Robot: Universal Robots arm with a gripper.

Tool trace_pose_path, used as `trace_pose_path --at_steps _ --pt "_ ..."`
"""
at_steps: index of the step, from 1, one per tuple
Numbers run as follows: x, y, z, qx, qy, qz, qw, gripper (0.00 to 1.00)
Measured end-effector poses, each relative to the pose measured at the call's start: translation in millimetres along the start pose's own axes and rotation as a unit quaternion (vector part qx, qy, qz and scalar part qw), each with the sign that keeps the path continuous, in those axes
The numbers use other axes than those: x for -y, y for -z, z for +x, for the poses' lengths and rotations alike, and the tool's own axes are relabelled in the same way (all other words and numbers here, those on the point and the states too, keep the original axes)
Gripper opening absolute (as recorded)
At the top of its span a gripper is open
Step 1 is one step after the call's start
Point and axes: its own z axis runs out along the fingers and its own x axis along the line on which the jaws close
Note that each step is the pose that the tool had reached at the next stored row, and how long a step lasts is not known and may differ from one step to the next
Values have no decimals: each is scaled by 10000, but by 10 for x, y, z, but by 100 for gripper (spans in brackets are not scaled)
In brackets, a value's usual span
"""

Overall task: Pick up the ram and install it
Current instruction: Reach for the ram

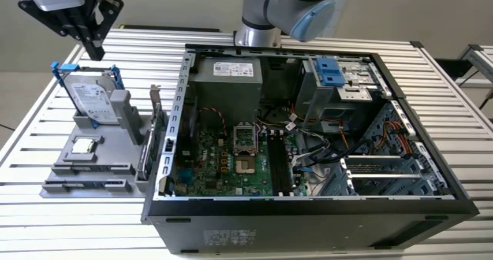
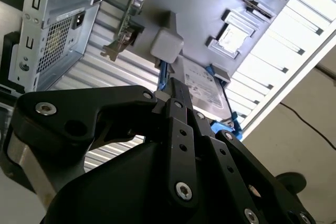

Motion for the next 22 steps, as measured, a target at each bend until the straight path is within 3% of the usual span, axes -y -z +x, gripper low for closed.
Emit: trace_pose_path --at_steps 14,22 --pt "11 4 156 0 3 0 10000 0" --pt "17 6 238 -6 121 -2 9999 0"
